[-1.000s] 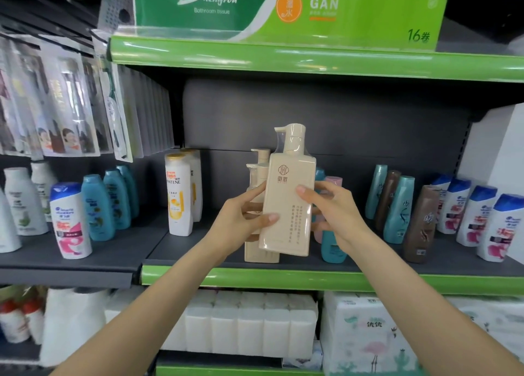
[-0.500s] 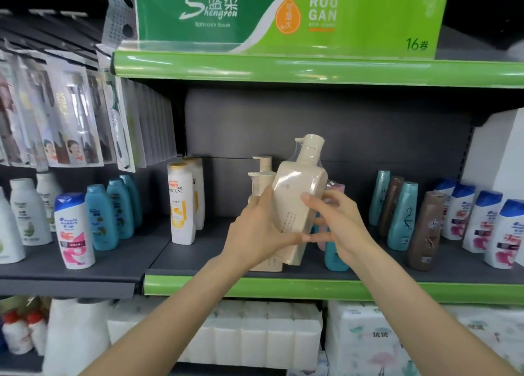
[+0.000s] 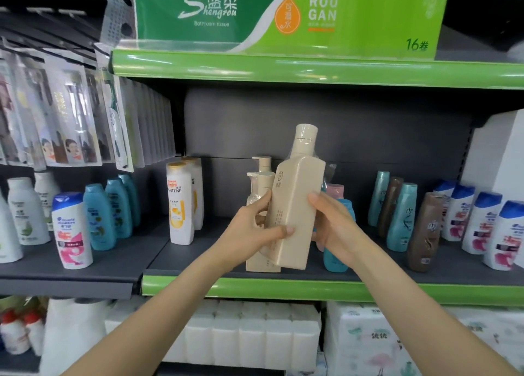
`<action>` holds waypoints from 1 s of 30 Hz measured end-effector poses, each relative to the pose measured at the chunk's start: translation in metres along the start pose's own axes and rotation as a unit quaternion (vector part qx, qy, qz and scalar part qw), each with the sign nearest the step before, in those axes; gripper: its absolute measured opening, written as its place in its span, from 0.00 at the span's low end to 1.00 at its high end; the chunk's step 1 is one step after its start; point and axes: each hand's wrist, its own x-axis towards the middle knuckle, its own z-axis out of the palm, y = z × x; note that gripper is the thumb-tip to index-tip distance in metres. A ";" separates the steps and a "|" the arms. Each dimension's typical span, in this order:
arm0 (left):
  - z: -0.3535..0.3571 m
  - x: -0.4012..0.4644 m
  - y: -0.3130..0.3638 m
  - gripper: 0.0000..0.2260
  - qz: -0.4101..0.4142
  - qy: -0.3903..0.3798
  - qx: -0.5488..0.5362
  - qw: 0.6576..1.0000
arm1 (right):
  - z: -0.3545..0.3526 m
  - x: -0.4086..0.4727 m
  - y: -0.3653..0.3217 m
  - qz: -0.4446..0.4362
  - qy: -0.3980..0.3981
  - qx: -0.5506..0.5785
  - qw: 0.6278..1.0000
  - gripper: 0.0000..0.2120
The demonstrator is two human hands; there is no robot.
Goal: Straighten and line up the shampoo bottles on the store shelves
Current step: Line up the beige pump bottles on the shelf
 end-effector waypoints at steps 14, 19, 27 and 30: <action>-0.003 0.004 -0.002 0.21 -0.011 0.096 0.092 0.991 | 0.006 -0.004 -0.003 -0.017 0.101 -0.153 0.983 0.18; 0.003 -0.007 -0.010 0.20 -0.047 0.046 -0.059 0.996 | -0.003 -0.006 0.004 0.022 0.003 -0.068 0.997 0.20; -0.005 -0.013 -0.005 0.15 -0.088 0.070 -0.079 0.991 | 0.001 -0.021 0.004 -0.035 0.074 -0.132 0.988 0.17; -0.008 -0.016 -0.006 0.14 -0.100 0.047 -0.103 0.989 | 0.006 -0.030 0.006 -0.044 0.089 -0.142 0.985 0.15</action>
